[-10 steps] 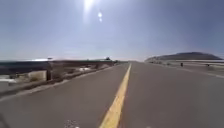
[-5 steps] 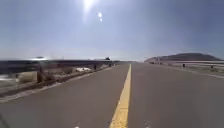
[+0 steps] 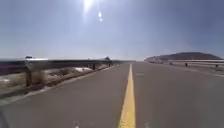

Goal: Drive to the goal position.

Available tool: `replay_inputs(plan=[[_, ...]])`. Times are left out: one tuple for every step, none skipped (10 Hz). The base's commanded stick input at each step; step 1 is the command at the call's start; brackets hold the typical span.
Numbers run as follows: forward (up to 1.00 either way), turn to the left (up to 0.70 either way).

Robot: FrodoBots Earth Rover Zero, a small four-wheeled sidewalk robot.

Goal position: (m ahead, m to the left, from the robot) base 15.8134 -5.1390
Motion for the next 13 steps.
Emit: replay_inputs(plan=[[0.85,0.0],[0.85,0.0],[0.85,0.0],[0.85,0.0],[0.85,0.0],[0.85,0.0],[0.85,0.0],[0.85,0.0],[0.85,0.0],[0.85,0.0],[0.85,0.0],[0.85,0.0],[0.85,0.0]])
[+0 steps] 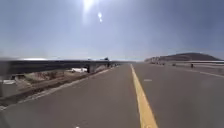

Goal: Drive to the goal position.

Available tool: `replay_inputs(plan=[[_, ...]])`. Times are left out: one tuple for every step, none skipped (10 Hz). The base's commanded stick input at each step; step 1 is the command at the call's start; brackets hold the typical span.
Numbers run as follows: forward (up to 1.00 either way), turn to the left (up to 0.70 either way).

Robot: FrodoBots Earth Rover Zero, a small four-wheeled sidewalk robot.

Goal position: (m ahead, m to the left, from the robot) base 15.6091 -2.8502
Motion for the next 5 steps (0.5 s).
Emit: replay_inputs(plan=[[0.85,0.0],[0.85,0.0],[0.85,0.0],[0.85,0.0],[0.85,0.0]])
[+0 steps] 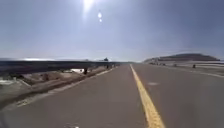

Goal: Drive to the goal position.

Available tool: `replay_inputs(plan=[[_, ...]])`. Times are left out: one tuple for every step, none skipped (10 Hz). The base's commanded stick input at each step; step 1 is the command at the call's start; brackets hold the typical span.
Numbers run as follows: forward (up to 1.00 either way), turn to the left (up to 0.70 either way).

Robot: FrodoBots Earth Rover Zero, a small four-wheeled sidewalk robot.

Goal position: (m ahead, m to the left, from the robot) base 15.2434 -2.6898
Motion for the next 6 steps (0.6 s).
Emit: replay_inputs(plan=[[0.85,0.0],[0.85,0.0],[0.85,0.0],[0.85,0.0],[0.85,0.0],[0.85,0.0]])
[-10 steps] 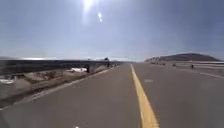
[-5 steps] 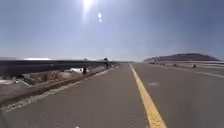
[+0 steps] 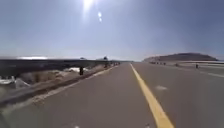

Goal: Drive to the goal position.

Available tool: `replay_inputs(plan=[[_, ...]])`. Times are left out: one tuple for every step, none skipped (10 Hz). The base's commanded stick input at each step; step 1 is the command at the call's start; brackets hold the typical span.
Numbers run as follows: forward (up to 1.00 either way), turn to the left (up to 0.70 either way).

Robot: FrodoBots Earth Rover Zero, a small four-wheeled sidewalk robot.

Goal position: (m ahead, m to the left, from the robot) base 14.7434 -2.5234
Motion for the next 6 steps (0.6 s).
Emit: replay_inputs(plan=[[0.85,0.0],[0.85,0.0],[0.85,0.0],[0.85,0.0],[0.85,0.0],[0.85,0.0]])
